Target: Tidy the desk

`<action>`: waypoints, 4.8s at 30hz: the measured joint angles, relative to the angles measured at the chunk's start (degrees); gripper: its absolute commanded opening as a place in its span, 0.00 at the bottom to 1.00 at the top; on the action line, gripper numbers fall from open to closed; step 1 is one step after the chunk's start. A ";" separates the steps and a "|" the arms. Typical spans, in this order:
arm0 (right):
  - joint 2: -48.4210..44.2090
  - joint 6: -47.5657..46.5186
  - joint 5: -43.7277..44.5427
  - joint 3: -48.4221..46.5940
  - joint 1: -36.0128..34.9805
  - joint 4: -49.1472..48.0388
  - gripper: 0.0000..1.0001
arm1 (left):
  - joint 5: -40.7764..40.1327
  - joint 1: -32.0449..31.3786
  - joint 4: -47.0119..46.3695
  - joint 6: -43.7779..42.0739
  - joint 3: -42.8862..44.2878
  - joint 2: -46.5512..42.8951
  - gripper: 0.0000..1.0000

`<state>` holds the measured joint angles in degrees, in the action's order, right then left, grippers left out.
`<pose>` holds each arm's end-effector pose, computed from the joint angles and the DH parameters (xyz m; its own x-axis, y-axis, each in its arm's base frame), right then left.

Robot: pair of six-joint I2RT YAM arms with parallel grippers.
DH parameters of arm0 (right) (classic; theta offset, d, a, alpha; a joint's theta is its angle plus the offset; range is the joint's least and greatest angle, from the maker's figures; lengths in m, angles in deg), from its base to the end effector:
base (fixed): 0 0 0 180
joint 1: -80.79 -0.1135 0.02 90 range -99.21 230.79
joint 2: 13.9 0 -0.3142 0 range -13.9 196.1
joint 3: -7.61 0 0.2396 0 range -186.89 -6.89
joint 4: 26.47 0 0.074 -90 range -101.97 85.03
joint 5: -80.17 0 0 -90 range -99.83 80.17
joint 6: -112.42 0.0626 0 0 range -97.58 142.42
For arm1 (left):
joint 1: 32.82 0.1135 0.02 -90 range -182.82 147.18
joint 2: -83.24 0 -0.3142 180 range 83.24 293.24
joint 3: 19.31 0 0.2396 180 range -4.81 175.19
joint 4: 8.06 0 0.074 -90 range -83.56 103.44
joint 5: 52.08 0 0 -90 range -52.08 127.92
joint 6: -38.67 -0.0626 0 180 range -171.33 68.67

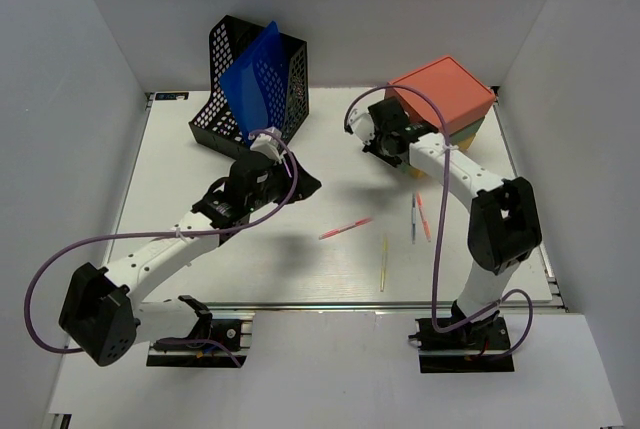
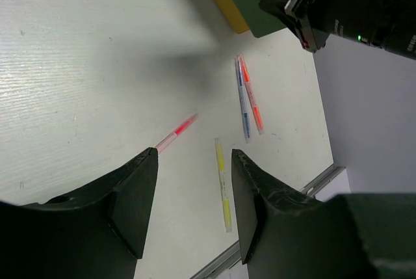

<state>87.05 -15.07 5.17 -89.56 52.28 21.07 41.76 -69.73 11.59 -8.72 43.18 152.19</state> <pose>0.3617 0.1780 0.3012 -0.3502 -0.8592 -0.3729 -0.6705 0.5080 -0.5407 0.2116 -0.1642 0.3197 -0.6972 -0.3211 -0.6409 0.2382 0.7395 -0.6296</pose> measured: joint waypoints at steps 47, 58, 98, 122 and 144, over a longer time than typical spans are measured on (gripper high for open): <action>3.45 -6.14 2.38 -5.20 1.73 -2.84 0.06 | 2.25 0.00 -5.29 -0.02 -2.49 1.27 0.66; -17.40 6.12 -34.25 -4.85 4.52 8.11 0.80 | 14.01 0.00 -29.00 8.66 4.57 28.63 0.20; -30.32 25.62 -49.31 3.85 26.71 7.08 0.00 | 13.42 -0.85 -43.67 33.97 58.38 84.06 0.62; -30.32 26.73 -52.87 4.94 29.99 5.33 0.00 | 13.70 -2.19 -41.20 37.81 66.12 89.15 0.35; -30.53 26.80 -54.31 6.88 30.05 4.33 0.00 | 11.65 -1.62 -52.39 39.71 42.82 78.14 0.19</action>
<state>56.51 11.73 -49.14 -82.68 82.33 25.39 53.41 -71.34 -40.80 31.00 86.00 230.33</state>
